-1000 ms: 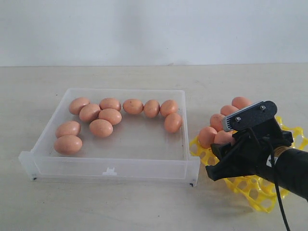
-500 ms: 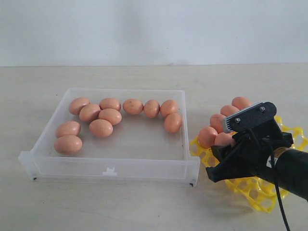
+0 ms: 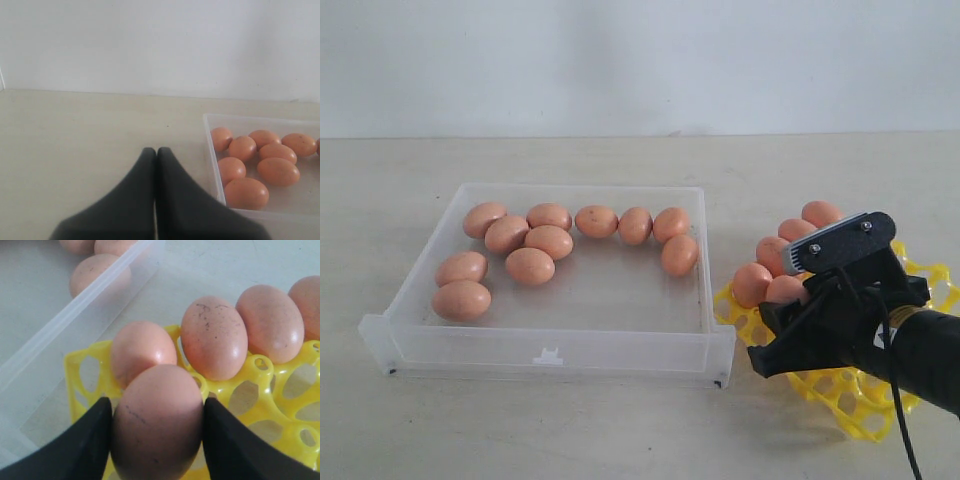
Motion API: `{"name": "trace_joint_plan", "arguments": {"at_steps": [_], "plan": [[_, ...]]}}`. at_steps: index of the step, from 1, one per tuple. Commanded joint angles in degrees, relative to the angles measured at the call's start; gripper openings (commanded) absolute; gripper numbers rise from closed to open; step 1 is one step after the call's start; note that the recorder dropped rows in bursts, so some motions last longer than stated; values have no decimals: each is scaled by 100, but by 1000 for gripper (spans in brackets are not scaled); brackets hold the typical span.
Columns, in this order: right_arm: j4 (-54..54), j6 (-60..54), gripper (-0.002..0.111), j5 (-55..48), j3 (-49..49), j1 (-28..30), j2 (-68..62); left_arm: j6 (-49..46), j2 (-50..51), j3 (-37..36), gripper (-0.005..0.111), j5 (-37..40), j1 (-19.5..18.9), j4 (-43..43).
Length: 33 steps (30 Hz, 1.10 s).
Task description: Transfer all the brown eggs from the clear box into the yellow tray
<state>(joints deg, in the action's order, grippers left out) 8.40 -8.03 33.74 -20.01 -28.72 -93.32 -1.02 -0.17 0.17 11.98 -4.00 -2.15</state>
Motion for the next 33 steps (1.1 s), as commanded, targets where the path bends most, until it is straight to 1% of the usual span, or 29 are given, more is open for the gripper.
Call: {"name": "trace_joint_plan", "arguments": {"at_steps": [1, 3, 4, 7, 8, 10, 11, 28, 33], "plan": [[-11, 128, 7, -128, -9, 21, 4, -13, 17, -17, -4, -34, -4, 12], [-11, 128, 8, -214, -9, 21, 4, -13, 17, -17, -4, -34, -4, 12], [-11, 128, 12, -224, -9, 21, 4, -13, 17, -17, -4, -34, -4, 12], [-11, 166, 34, -224, -9, 21, 4, -13, 17, -17, -4, -34, -4, 12], [-11, 189, 45, -224, -9, 21, 4, -13, 17, -17, -4, -34, -4, 12], [-11, 189, 54, -224, -9, 21, 4, -13, 17, -17, -4, -34, -4, 12], [-11, 189, 56, -224, -9, 21, 4, -13, 17, -17, -4, -34, -4, 12], [-11, 95, 55, -185, -9, 21, 152, -13, 17, -17, -4, -34, -4, 12], [1, 7, 55, -468, -9, 21, 388, -13, 17, -17, -4, -34, -4, 12]]}}
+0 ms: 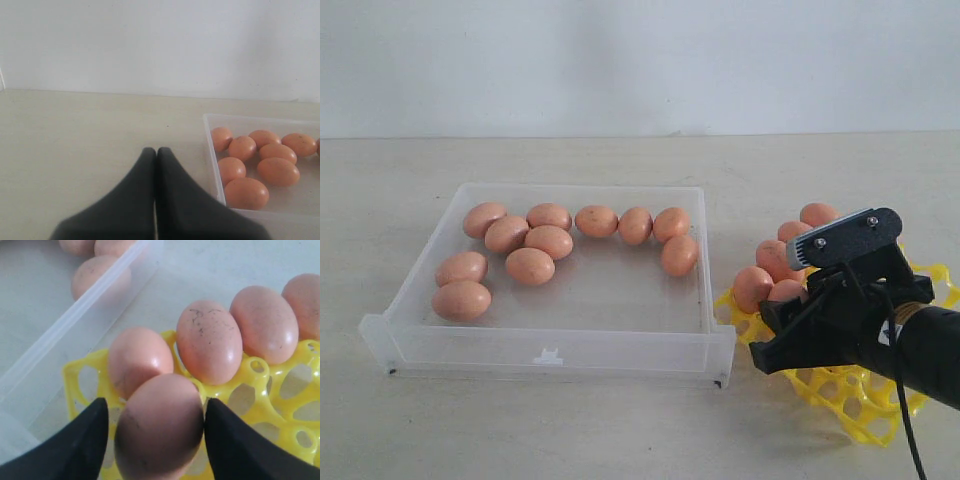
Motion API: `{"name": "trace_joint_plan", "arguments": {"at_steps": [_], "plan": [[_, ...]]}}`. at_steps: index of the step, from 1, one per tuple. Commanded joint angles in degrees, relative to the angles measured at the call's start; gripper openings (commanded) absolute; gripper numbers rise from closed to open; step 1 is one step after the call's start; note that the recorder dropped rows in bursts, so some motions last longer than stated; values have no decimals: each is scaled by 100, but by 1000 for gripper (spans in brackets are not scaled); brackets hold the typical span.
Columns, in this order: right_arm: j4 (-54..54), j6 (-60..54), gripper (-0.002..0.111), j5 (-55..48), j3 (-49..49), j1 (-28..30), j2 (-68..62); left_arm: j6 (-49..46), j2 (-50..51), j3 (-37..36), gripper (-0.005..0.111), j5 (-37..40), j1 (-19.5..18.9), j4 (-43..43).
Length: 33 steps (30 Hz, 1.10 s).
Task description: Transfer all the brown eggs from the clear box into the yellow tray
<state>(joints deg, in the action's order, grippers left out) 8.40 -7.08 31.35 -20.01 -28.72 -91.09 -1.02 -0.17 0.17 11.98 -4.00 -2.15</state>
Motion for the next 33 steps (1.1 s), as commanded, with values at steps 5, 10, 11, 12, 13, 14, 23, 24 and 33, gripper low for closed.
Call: {"name": "trace_joint_plan", "arguments": {"at_steps": [5, 10, 11, 12, 13, 14, 23, 24, 33], "plan": [[1, -24, 55, -385, -9, 21, 173, -13, 17, -17, -4, -34, -4, 12], [1, -13, 55, -386, -9, 21, 192, -13, 17, -17, -4, -34, -4, 12], [1, -1, 55, -386, -9, 21, 192, -13, 17, -17, -4, -34, -4, 12], [1, -1, 55, -375, -9, 21, 192, -13, 17, -17, -4, -34, -4, 12], [1, -1, 55, -375, -9, 21, 192, -13, 17, -17, -4, -34, -4, 12], [1, -1, 55, -375, -9, 21, 192, -13, 17, -17, -4, -34, -4, 12], [151, -100, 55, -351, -9, 21, 392, -13, 17, -17, -4, -34, -4, 12], [151, -100, 55, -351, -9, 21, 392, -13, 17, -17, -4, -34, -4, 12], [365, -329, 55, -422, -9, 21, 473, -13, 17, -17, -4, -34, -4, 12]]}}
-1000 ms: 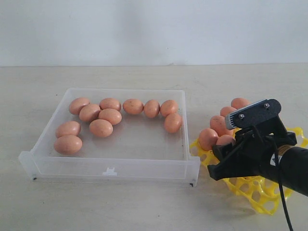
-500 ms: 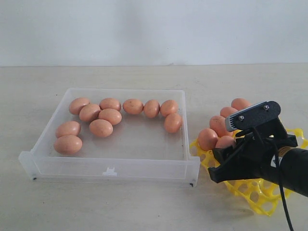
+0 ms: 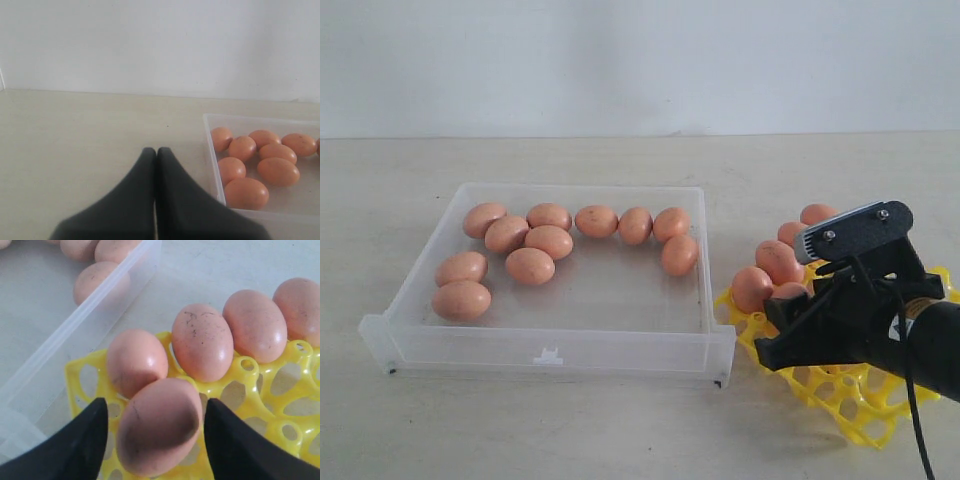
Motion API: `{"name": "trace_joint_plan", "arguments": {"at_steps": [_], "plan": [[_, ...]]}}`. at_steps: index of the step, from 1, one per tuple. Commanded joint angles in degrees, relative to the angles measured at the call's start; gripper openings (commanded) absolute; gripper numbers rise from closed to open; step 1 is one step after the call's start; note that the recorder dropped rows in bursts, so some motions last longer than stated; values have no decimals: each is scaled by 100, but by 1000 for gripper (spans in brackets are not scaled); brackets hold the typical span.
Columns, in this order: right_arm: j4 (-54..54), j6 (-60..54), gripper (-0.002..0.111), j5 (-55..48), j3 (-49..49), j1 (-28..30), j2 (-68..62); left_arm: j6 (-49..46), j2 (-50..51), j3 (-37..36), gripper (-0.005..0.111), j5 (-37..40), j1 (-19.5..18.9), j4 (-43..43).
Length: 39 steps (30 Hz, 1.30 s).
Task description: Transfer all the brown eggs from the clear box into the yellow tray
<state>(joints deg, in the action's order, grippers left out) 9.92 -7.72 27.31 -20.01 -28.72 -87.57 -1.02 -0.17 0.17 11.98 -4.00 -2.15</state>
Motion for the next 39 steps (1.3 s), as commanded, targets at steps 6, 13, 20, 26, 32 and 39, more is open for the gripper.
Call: {"name": "trace_joint_plan", "arguments": {"at_steps": [6, 13, 20, 26, 32, 39], "plan": [[323, -474, 55, -92, -9, 21, 170, -13, 17, -17, -4, -34, -4, 12], [322, -497, 55, -93, -9, 21, 170, -13, 17, -17, -4, -34, -4, 12], [422, -734, 55, -55, -9, 21, 170, -13, 17, -17, -4, -34, -4, 12], [918, -1276, 55, 76, -9, 21, 170, -13, 17, -17, -4, -34, -4, 12], [932, -1216, 55, 135, -9, 301, 341, -13, 17, -17, -4, -34, -4, 12], [932, -1248, 55, 124, -9, 311, 836, -13, 17, -17, -4, -34, -4, 12]]}}
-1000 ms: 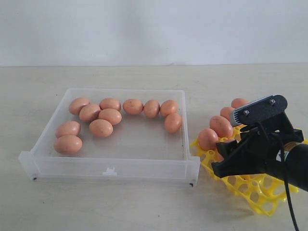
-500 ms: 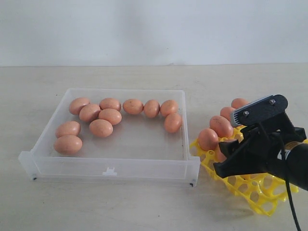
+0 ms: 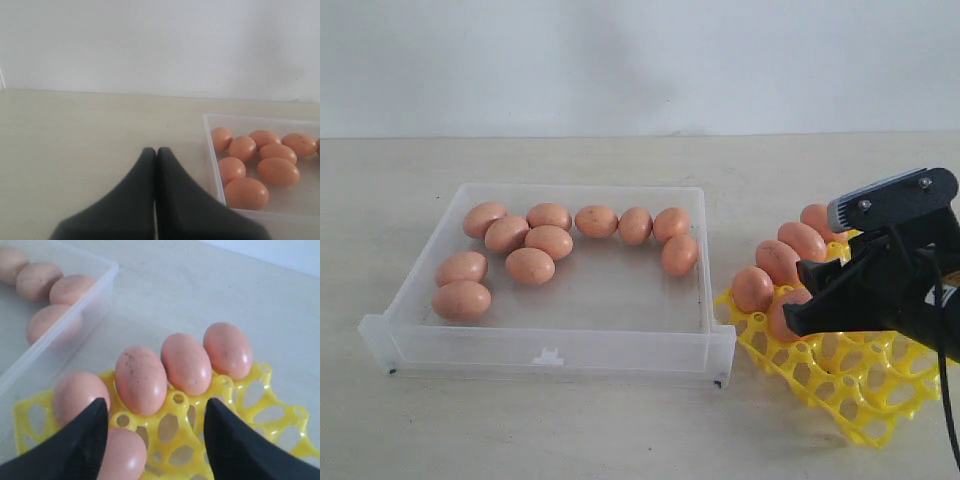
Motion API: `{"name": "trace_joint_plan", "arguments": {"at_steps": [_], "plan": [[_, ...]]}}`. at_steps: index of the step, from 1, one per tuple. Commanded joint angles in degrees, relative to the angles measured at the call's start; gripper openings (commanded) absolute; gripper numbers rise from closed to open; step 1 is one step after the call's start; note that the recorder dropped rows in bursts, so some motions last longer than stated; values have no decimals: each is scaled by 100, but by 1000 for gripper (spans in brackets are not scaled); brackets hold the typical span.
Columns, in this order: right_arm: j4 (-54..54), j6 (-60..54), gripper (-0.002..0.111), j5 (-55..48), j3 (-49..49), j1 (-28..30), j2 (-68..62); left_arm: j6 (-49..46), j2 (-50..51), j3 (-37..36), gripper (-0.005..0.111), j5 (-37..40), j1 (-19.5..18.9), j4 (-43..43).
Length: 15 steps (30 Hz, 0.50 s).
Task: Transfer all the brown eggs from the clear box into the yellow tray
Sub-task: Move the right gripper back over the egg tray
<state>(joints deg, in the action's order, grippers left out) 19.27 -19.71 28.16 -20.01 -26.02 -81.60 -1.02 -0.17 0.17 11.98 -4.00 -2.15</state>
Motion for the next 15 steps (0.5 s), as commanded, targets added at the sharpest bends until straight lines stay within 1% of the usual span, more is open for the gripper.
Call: {"name": "trace_joint_plan", "arguments": {"at_steps": [1, 7, 10, 12, 15], "plan": [[-4, -39, 55, 23, -9, 41, 276, -13, 17, -17, -4, -34, -4, 12], [-4, -30, 55, -14, -9, 41, 485, -13, 17, -17, -4, -34, -4, 12], [54, -30, 53, -42, -9, 41, 537, -13, 17, -17, -4, -34, -4, 12], [115, -30, 51, -120, -9, 41, 573, -13, 17, -17, -4, -34, -4, 12], [202, -15, 51, -413, -52, 41, 573, -13, 17, -17, -4, -34, -4, 12]]}}
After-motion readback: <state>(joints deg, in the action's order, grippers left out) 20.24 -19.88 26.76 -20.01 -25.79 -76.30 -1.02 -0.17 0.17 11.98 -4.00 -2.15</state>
